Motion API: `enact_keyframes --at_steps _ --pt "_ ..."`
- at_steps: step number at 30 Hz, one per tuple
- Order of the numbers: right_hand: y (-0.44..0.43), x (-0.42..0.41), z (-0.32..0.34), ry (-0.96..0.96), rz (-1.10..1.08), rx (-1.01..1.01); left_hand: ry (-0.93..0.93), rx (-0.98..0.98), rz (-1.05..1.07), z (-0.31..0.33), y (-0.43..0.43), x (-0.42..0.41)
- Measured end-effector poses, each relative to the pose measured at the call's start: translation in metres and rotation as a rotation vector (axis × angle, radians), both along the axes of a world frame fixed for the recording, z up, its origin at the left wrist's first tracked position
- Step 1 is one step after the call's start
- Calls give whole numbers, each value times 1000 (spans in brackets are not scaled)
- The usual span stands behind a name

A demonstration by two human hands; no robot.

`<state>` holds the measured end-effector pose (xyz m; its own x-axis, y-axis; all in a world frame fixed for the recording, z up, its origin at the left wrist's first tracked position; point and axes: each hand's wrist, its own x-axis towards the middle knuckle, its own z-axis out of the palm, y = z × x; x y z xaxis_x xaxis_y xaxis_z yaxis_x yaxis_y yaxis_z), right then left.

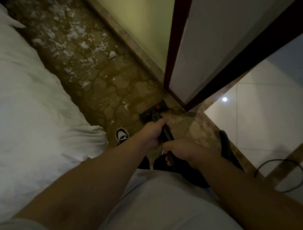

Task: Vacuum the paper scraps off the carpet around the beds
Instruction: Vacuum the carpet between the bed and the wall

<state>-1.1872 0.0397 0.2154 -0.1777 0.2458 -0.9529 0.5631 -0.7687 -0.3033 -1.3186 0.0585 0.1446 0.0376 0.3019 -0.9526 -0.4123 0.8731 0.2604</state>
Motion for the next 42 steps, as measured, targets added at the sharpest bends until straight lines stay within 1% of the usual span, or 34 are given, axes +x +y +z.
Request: enact_keyframes --at_steps 4,7,10,14,20,26,29,33,38,42 --pt "5 -20 4 -13 43 2 -20 21 50 0 -1 -23" --pt "12 -50 5 -16 86 7 -38 35 82 1 -1 -59" --pt "26 -100 3 3 150 6 -34 43 142 0 5 -110" --pt "48 -179 -1 20 152 -25 58 35 152 -3 24 -187" --pt "76 -288 -15 43 166 -53 92 16 179 -2 49 -297" --pt "100 -357 -18 80 196 -42 122 37 260 -3 70 -362" --pt "109 -370 -21 80 203 -36 115 40 266 -4 79 -374" --pt "112 -366 -24 77 200 -62 110 16 253 -3 81 -370" --pt "101 -332 -24 44 182 -80 87 -4 207 -1 72 -339" --pt "88 -288 -19 38 173 -94 88 -13 167 1 60 -296"
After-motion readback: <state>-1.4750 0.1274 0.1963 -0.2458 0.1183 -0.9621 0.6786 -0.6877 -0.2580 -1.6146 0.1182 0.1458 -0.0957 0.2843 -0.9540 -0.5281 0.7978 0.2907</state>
